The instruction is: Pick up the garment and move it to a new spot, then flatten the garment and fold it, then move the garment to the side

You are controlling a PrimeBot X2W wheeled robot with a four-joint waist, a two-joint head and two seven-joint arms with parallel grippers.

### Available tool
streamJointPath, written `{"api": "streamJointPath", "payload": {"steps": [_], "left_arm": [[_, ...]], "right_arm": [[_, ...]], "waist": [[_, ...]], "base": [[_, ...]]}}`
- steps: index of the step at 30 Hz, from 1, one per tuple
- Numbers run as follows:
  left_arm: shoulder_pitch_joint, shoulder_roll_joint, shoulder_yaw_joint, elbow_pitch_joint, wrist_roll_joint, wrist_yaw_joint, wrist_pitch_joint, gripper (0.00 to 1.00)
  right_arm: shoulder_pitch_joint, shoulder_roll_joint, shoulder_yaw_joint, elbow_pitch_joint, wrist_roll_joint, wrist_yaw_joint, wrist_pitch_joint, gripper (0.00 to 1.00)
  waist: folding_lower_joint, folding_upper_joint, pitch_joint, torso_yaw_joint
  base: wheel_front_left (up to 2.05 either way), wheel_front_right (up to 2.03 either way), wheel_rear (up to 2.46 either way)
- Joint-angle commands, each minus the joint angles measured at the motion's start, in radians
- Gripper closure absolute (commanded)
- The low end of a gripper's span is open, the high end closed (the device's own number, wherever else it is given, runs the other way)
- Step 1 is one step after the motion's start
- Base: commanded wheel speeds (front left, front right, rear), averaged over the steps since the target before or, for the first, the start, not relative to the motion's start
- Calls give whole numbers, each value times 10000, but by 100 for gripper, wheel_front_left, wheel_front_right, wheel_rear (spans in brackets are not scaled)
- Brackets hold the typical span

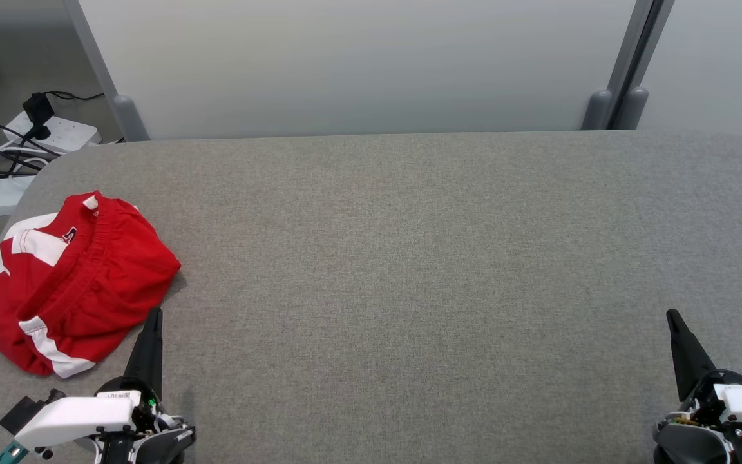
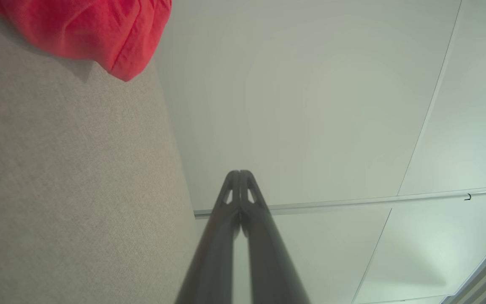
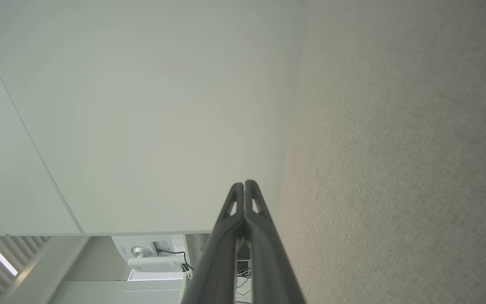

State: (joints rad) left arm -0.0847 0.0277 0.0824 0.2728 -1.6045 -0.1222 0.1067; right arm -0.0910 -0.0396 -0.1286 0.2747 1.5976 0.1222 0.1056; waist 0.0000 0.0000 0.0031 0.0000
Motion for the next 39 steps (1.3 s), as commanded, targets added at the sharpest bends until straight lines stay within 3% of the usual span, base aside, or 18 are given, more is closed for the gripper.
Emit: {"api": "streamJointPath", "payload": {"steps": [1,6,7,18,22,26,39], "left_arm": [[-232,225,311,-278,-44,-85,63,100],[-232,225,311,-278,-44,-85,63,100],[-2,1,1,-1,0,0,0,0],[102,-108,-41,489,94,1,-97,0],[54,-27,-116,475,225,-2,-240,4],[-5,65,-236,493,366,-4,-377,0],[-329,362,-466,721,1752,-14,-807,0]], "right_arm": [[-169,-106,151,-299,113,85,74,100],[-169,-106,151,-299,113,85,74,100],[-2,-1,1,-1,-1,0,0,0],[47,91,210,456,-125,3,-86,0],[-59,-2,383,473,-261,6,-191,0],[-166,-95,556,499,-394,8,-326,0],[-696,-401,1047,776,-1449,17,-794,0]], "waist": [[0,0,0,0],[0,0,0,0],[0,0,0,0],[23,0,-15,-6],[2,0,-22,-18],[1,0,-22,-26],[0,0,-57,-54]], "base": [[0,0,0],[0,0,0],[0,0,0],[0,0,0],[0,0,0],[0,0,0],[0,0,0]]}}
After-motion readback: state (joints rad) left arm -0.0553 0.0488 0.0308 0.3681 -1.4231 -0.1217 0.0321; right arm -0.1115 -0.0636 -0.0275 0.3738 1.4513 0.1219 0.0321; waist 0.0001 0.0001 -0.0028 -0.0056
